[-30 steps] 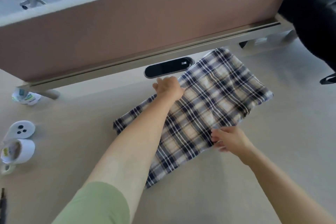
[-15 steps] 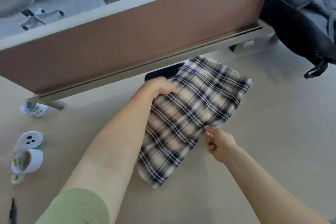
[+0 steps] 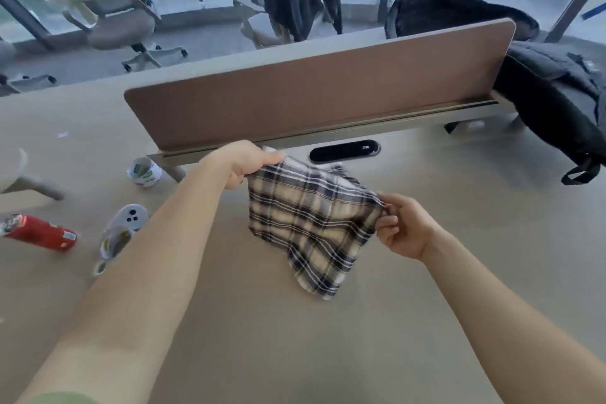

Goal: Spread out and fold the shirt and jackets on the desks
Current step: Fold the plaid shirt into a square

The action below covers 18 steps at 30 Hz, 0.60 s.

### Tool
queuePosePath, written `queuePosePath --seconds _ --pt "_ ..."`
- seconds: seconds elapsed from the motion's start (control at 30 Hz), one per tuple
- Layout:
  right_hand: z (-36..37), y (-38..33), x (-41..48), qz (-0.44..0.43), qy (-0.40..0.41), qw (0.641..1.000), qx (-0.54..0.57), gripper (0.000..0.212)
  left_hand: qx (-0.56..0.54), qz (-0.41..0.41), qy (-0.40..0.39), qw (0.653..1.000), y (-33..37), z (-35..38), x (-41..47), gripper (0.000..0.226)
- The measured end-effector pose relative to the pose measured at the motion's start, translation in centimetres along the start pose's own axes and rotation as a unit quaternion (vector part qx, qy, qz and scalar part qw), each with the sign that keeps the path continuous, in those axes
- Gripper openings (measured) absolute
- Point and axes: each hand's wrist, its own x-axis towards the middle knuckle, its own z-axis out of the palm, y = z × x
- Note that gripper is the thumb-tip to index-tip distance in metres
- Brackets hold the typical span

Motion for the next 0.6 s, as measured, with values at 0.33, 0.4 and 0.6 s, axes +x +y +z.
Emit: queuePosePath --seconds 0.33,0.4,0.6 --pt "7.6 -1.0 -7.6 -0.028 -0.015 0.984 -0.173 0.013 -0.083 0.087 0.066 0.991 -4.0 -4.3 -5.8 0.064" --pt "7.8 -0.9 -8.6 -0.028 -0.007 0.983 -0.18 0.016 -0.055 0.131 0.069 0.987 -4.4 -4.4 -6.5 0.054" --pt "8.1 -1.3 -10.3 -0.029 0.011 0.986 -0.162 0.022 -0.016 0.165 0.067 0.984 -5.2 -4.1 -8.1 0.017"
